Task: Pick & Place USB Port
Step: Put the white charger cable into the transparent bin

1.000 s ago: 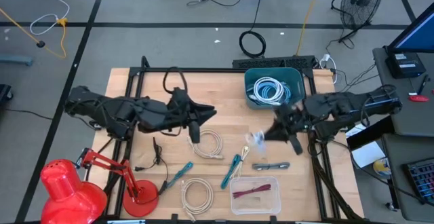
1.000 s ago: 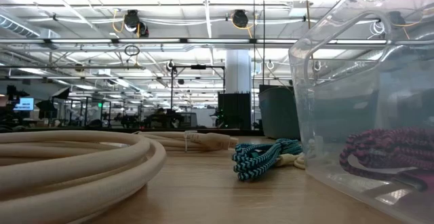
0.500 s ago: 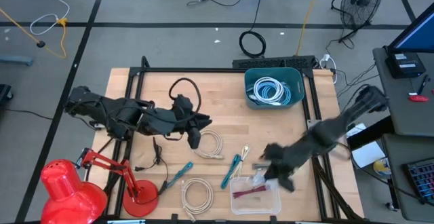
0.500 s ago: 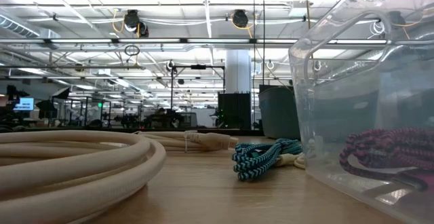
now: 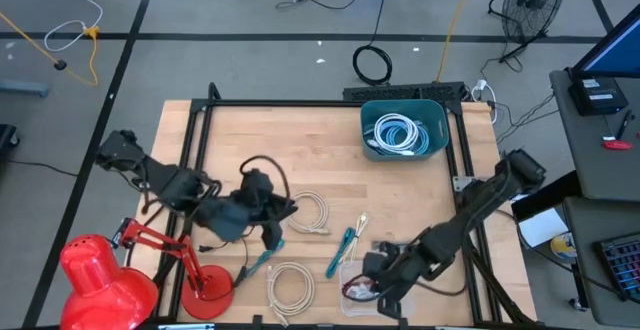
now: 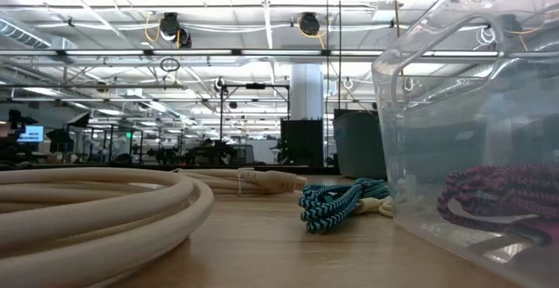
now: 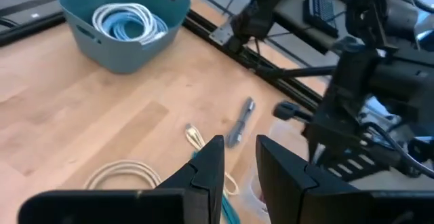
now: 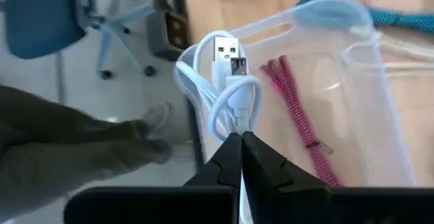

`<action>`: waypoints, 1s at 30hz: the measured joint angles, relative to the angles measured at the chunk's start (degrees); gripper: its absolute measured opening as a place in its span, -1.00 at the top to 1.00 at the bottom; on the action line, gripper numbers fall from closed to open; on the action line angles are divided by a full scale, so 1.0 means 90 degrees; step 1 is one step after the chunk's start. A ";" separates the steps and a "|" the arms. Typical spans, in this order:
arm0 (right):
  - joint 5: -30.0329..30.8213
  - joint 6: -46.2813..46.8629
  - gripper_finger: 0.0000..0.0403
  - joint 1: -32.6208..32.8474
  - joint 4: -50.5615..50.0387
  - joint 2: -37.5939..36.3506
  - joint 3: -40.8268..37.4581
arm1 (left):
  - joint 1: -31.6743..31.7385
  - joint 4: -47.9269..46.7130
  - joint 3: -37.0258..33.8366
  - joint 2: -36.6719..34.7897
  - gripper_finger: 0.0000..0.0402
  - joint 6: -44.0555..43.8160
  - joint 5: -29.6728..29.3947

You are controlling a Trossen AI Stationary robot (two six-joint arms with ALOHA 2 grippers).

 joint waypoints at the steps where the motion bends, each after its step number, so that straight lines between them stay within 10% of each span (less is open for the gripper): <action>1: 0.0065 -0.0076 1.00 -0.0002 -0.0110 0.0084 0.0088 | -0.0087 -0.0032 0.0000 0.0005 0.56 -0.0040 -0.0049; 30: -0.0479 0.0500 1.00 0.0385 -0.1225 0.0783 0.0406 | -0.1042 -0.0117 0.0000 0.0004 0.56 -0.0689 -0.1002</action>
